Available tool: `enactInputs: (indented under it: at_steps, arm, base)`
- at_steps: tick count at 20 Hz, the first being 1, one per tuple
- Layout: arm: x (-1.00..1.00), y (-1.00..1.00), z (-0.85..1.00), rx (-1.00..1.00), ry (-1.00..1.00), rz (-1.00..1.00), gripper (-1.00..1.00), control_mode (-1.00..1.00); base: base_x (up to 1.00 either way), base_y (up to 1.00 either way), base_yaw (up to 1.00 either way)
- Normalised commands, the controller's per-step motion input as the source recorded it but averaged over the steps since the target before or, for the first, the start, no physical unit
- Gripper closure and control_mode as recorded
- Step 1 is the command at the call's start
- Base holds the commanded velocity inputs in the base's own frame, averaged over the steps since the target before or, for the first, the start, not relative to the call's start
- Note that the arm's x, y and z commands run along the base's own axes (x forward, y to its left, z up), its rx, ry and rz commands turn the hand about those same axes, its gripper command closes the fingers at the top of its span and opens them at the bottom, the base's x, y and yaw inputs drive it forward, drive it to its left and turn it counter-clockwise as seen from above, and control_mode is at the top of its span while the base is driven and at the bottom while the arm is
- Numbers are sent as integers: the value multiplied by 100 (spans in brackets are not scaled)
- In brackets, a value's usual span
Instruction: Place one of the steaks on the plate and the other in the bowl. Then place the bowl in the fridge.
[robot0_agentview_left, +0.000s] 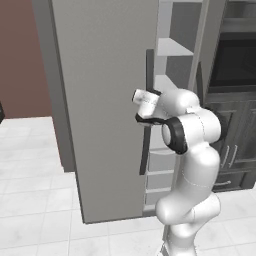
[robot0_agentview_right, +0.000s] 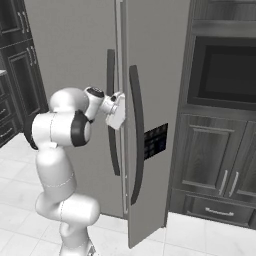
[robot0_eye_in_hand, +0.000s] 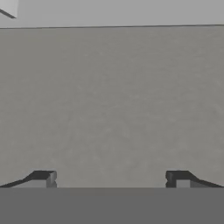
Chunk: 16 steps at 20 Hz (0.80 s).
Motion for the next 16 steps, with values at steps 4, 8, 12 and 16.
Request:
enactInputs:
  at_steps: [4, 8, 12, 16]
  arm:
    - [-73, -90, 0, 0, -3, 0, -100, -100]
    - [-93, -98, 0, 0, 0, 0, -100, -100]
    - [-92, -100, 0, 0, 0, -8, -100, -100]
    - [-16, -81, 41, 0, 0, -2, -100, -100]
  base:
    - [0, 0, 0]
    - [0, 0, 0]
    - [0, 0, 0]
    - [0, 0, 0]
